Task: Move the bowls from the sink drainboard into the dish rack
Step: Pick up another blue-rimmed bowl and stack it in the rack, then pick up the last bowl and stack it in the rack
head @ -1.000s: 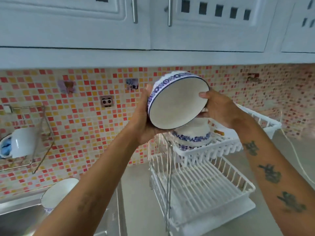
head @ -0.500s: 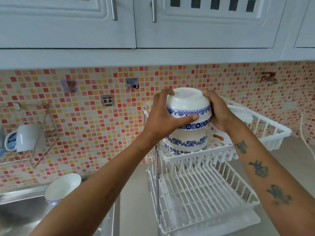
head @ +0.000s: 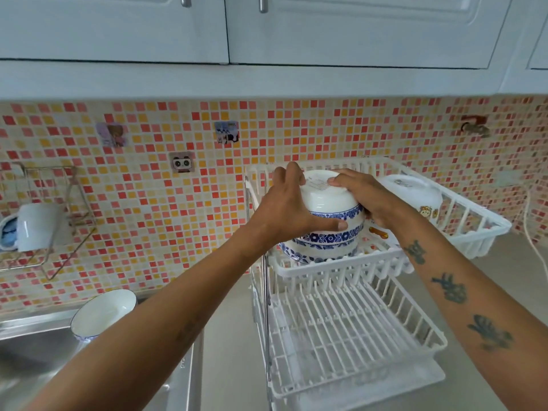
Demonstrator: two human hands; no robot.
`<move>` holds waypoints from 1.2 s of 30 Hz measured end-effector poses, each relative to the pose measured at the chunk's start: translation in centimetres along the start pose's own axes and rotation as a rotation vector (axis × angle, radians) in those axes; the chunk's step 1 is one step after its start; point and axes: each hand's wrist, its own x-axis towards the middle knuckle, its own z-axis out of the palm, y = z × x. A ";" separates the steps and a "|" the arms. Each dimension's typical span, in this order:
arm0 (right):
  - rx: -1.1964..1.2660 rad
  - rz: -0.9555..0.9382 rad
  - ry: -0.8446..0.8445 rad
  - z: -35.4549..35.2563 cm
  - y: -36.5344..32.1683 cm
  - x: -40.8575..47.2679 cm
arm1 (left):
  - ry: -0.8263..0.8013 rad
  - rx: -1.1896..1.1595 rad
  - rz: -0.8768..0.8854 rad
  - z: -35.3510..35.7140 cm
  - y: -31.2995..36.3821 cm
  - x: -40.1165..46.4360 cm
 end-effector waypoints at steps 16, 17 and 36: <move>-0.173 0.147 -0.057 0.6 1.1 0.1 | -0.198 0.183 0.026 0.5 -0.2 0.3; -0.179 0.144 -0.053 0.6 1.1 0.0 | -0.196 0.182 0.027 0.5 -0.2 0.3; -0.500 -0.423 0.311 12.4 -6.8 -3.1 | -0.004 0.086 -0.116 -5.1 -10.9 -4.9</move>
